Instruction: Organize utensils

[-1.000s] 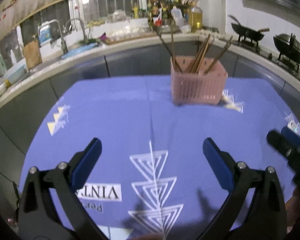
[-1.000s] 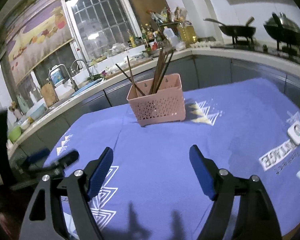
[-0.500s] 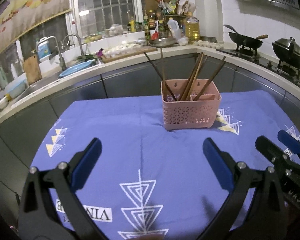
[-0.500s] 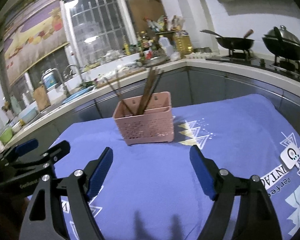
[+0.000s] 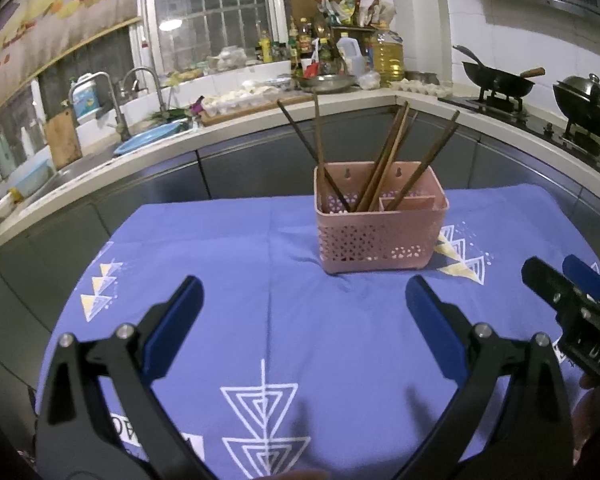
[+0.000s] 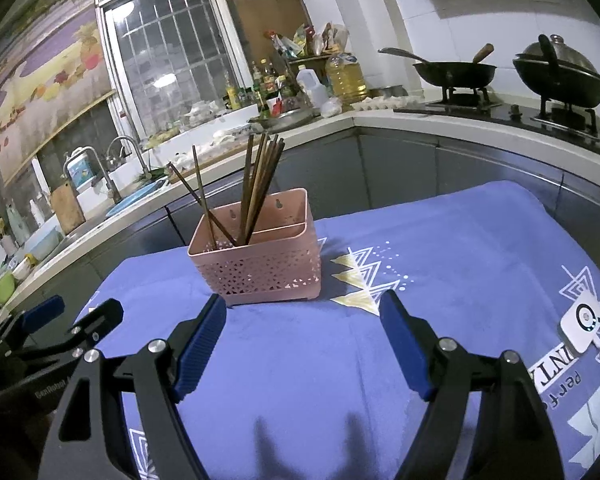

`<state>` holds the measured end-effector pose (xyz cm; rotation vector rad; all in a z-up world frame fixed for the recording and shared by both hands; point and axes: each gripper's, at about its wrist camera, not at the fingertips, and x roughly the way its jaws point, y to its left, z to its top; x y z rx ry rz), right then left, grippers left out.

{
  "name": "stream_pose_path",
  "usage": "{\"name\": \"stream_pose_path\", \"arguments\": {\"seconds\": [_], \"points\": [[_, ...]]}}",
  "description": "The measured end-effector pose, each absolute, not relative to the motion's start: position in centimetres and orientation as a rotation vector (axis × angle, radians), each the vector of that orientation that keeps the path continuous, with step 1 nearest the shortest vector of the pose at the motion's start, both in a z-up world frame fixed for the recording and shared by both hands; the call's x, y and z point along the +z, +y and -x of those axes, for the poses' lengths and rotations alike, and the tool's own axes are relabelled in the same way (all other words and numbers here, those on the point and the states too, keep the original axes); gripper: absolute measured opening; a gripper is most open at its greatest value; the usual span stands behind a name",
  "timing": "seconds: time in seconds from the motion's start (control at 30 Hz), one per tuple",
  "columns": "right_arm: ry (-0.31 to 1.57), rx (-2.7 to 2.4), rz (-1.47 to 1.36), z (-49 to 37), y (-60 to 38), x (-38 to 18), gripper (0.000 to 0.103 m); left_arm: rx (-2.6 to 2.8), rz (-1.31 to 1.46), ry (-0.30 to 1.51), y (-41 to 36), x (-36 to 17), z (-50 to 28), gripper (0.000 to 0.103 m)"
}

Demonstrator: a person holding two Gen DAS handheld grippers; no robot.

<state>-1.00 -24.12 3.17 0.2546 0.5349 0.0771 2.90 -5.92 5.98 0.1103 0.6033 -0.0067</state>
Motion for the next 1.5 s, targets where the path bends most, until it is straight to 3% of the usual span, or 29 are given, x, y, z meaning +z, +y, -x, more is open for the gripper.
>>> {"name": "stream_pose_path", "arguments": {"seconds": [1.5], "points": [[0.538, 0.086, -0.250, 1.8, -21.8, 3.1, 0.079, 0.030, -0.091, 0.621, -2.2, 5.3, -2.4, 0.097]]}}
